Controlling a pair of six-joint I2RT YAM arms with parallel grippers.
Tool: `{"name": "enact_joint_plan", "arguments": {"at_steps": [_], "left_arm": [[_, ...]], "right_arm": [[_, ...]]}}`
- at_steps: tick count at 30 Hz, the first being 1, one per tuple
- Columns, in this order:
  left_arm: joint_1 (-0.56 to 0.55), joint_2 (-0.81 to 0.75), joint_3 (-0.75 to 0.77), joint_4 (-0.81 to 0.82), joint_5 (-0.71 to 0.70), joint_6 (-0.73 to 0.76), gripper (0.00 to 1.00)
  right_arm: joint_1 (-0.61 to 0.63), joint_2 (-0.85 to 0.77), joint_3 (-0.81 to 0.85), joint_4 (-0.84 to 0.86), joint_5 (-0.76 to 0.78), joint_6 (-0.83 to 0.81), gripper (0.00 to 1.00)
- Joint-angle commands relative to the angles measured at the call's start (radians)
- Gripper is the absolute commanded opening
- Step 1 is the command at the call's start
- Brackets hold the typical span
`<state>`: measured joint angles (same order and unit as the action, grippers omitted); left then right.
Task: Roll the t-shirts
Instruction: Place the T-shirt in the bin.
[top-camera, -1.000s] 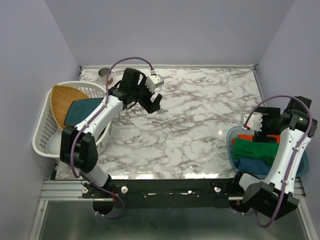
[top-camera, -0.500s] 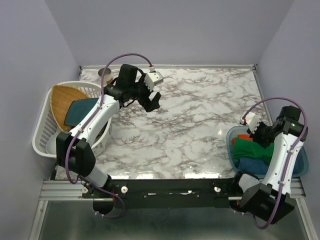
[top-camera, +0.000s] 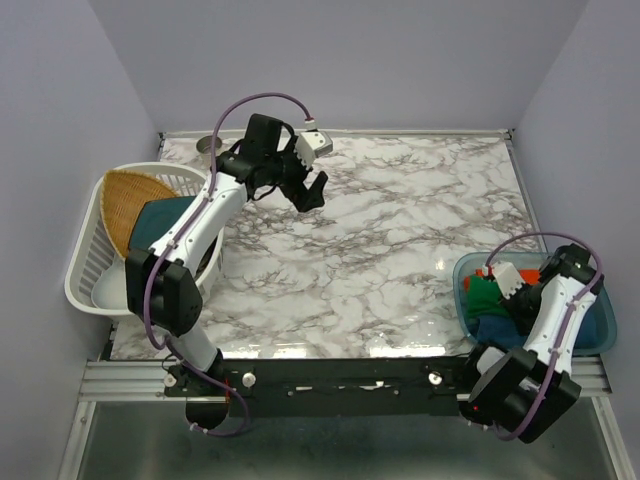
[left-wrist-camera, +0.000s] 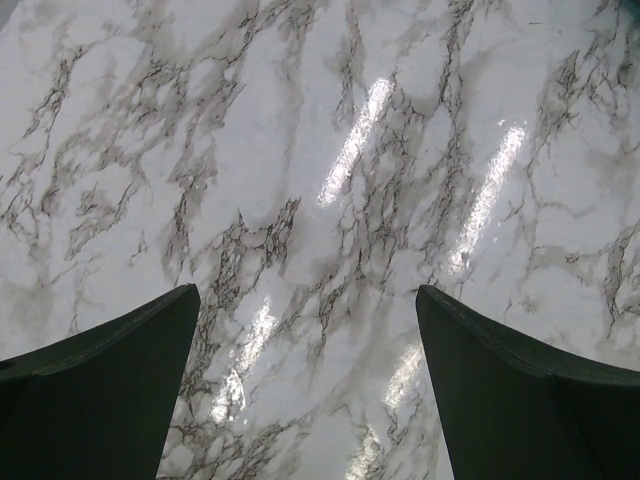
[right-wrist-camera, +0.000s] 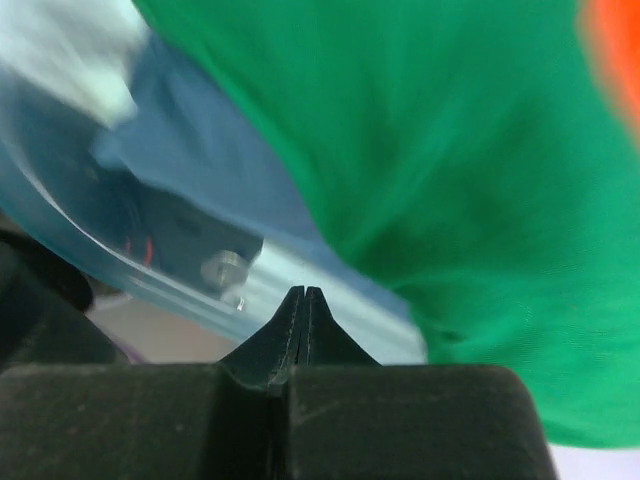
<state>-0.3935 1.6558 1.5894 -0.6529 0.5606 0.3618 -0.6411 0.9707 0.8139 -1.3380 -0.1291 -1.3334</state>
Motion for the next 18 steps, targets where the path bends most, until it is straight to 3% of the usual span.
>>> {"name": "enact_joint_plan", "arguments": {"at_steps": [1,13,18], "left_arm": [[0.005,0.032,0.029,-0.027,0.018,-0.033,0.99],[0.005,0.064,0.063,-0.056,0.009,-0.015,0.99],[0.005,0.071,0.066,-0.047,0.019,-0.032,0.99]], "right_arm": [[-0.065,0.036,-0.044,0.052,0.221,-0.075,0.01],[-0.180,0.301,0.083,0.395,0.316,-0.087,0.01],[-0.180,0.382,0.184,0.421,0.229,-0.015,0.01]]}}
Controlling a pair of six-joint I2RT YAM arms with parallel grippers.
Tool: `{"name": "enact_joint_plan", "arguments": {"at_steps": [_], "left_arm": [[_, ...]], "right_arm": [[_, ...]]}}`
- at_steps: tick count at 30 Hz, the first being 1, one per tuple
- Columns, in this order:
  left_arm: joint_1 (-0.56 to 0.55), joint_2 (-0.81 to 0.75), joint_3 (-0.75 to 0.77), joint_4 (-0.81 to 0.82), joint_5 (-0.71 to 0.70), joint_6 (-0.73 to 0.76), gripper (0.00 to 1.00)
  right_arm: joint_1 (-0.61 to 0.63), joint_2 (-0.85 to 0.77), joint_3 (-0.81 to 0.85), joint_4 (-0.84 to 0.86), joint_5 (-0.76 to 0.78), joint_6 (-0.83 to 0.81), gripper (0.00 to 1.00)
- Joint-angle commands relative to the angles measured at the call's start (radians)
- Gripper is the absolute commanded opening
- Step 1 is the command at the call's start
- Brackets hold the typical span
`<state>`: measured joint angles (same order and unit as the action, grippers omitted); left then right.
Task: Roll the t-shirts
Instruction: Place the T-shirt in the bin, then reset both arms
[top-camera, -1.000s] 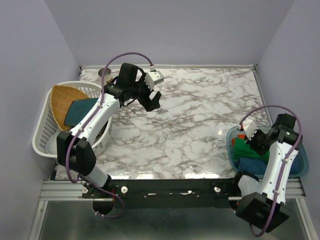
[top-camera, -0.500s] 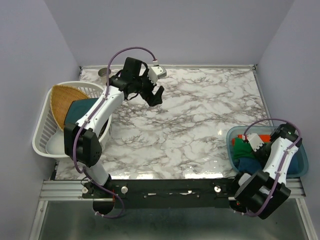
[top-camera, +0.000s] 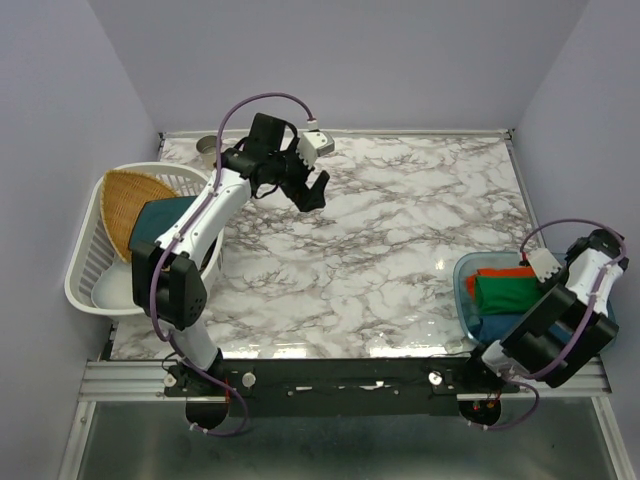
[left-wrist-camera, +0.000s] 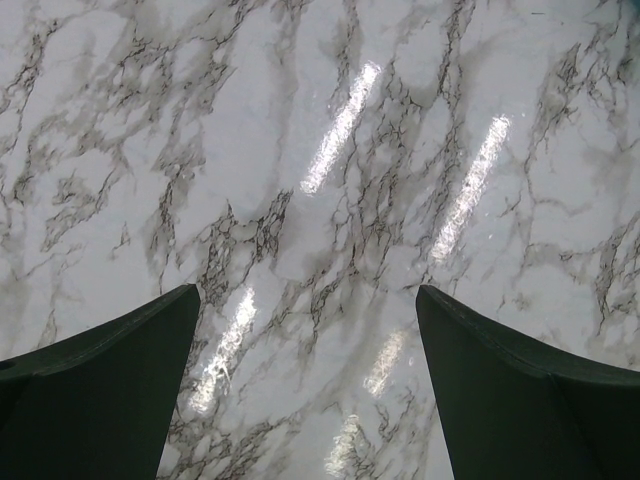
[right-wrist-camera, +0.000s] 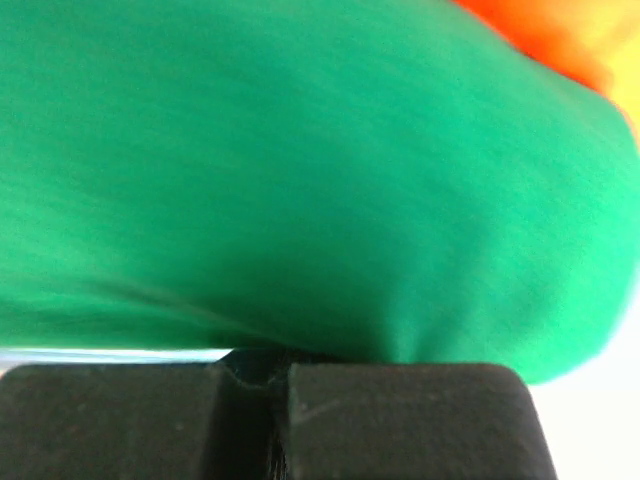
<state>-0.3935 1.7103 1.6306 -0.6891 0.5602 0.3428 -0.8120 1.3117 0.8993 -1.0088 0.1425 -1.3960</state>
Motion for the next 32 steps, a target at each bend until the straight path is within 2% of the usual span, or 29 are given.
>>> {"name": "enact_joint_plan", "arguments": {"at_steps": [1,7,10,12,13,14,15,16,19,20,21,22,23,25,28,32], "left_arm": [[0.005,0.020,0.023,-0.010,0.018,-0.013,0.99],[0.005,0.012,0.009,-0.007,0.029,-0.013,0.99],[0.005,-0.001,0.006,-0.006,0.036,-0.014,0.99],[0.005,-0.024,0.005,-0.006,0.041,-0.007,0.99],[0.005,-0.034,0.002,0.000,0.044,-0.005,0.99],[0.005,-0.043,-0.009,0.016,0.046,-0.010,0.99],[0.005,-0.061,-0.017,0.029,0.047,-0.011,0.99],[0.005,-0.067,-0.023,0.042,0.046,-0.017,0.99],[0.005,-0.067,-0.023,0.074,0.015,-0.063,0.99],[0.005,-0.064,-0.018,0.079,-0.003,-0.079,0.99],[0.007,-0.061,-0.015,0.083,-0.029,-0.096,0.99],[0.005,-0.063,-0.015,0.085,-0.055,-0.109,0.99],[0.005,-0.064,-0.017,0.085,-0.103,-0.110,0.99],[0.005,-0.077,-0.029,0.086,-0.135,-0.090,0.99],[0.005,-0.092,-0.038,0.082,-0.187,-0.073,0.99],[0.005,-0.112,-0.066,0.086,-0.217,-0.056,0.99]], "right_arm": [[-0.006,0.044,0.108,0.090,-0.056,0.055,0.01],[-0.004,-0.027,0.052,0.027,-0.066,0.025,0.01],[-0.004,-0.112,0.064,-0.092,-0.047,0.000,0.01],[-0.006,-0.216,0.145,-0.209,-0.053,-0.015,0.04],[-0.006,-0.239,0.191,-0.249,-0.064,-0.018,0.11],[-0.006,-0.242,0.319,-0.330,-0.113,-0.011,0.19],[-0.006,-0.233,0.379,-0.349,-0.136,0.035,0.32],[-0.003,-0.223,0.429,-0.350,-0.180,0.069,0.99],[0.051,-0.161,0.628,-0.362,-0.389,0.222,1.00],[0.072,-0.141,0.673,-0.410,-0.564,0.253,1.00],[0.098,-0.114,0.708,-0.393,-0.627,0.420,1.00],[0.179,-0.111,0.740,-0.340,-0.652,0.556,1.00],[0.230,-0.108,0.740,-0.210,-0.649,0.680,1.00],[0.401,-0.082,0.751,-0.136,-0.616,0.872,1.00],[0.555,-0.028,0.754,-0.002,-0.639,1.036,1.00],[0.675,0.040,0.777,0.085,-0.655,1.134,1.00]]}}
